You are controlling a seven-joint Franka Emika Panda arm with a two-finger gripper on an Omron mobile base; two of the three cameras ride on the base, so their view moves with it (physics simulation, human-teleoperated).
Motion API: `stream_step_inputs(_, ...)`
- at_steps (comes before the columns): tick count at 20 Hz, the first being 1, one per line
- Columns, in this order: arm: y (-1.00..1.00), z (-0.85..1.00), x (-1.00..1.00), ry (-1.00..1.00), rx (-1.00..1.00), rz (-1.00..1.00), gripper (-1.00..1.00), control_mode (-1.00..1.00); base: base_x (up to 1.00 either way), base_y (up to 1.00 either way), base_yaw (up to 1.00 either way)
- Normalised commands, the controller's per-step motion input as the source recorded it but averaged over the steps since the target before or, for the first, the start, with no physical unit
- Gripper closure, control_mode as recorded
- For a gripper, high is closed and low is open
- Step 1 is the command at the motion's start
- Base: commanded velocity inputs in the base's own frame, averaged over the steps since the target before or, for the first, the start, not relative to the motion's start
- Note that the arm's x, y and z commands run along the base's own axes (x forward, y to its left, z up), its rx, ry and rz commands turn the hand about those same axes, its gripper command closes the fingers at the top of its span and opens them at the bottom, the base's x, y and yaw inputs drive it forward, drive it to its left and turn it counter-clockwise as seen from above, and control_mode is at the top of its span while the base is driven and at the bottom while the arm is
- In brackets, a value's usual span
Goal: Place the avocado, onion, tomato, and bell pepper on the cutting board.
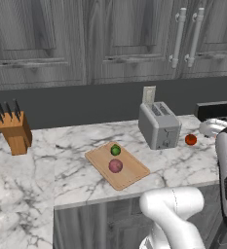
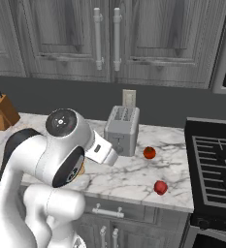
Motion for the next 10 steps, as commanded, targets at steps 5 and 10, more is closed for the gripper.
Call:
stream_step_inputs(5,-0.75,0.00,-0.24,0.00,0.04,-0.16,-1.00,-1.00,0.00,0.00,0.00)
stream_step_inputs(10,-0.76,0.00,-0.18,0.00,0.05,-0.14,-1.00,-1.00,0.00,0.00,0.00)
